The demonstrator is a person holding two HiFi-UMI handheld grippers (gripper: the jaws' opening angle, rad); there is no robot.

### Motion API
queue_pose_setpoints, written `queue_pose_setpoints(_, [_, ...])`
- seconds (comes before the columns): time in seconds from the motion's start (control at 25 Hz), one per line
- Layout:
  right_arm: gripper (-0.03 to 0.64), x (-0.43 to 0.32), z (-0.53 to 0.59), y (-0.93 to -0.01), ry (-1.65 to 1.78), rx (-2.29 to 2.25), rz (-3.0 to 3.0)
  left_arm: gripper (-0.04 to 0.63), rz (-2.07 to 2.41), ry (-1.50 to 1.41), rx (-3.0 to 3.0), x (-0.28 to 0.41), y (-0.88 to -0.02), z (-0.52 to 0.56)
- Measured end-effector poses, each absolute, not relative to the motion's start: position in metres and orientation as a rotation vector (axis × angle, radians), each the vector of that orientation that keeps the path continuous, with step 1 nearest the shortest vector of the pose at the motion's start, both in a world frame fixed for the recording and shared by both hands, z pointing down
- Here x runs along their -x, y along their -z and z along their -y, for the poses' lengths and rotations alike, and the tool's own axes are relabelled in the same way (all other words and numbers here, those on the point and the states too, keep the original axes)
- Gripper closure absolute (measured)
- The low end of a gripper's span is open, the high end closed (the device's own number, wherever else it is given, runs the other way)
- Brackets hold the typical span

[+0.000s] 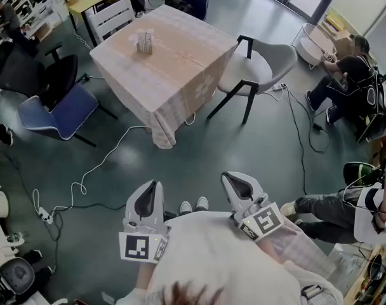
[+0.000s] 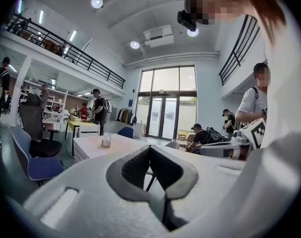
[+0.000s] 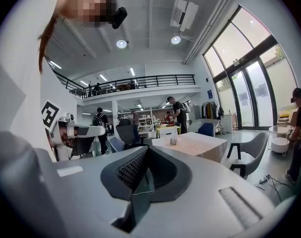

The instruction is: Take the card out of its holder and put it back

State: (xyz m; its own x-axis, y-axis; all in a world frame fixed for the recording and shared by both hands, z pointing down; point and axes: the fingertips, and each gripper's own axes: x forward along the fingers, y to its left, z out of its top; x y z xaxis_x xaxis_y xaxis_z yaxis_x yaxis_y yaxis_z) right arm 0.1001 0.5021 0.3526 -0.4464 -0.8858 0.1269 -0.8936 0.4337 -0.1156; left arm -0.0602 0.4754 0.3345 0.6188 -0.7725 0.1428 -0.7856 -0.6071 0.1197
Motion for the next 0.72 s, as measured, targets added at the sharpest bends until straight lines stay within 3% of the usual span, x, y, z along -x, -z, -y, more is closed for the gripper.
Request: queue_pose_setpoints(0.72, [0.615, -0.154, -0.507, -0.362, -0.297, -1.653, 2.664, 0.595, 1.248, -0.086, -2.656, 0.002, -0.347, -0.475])
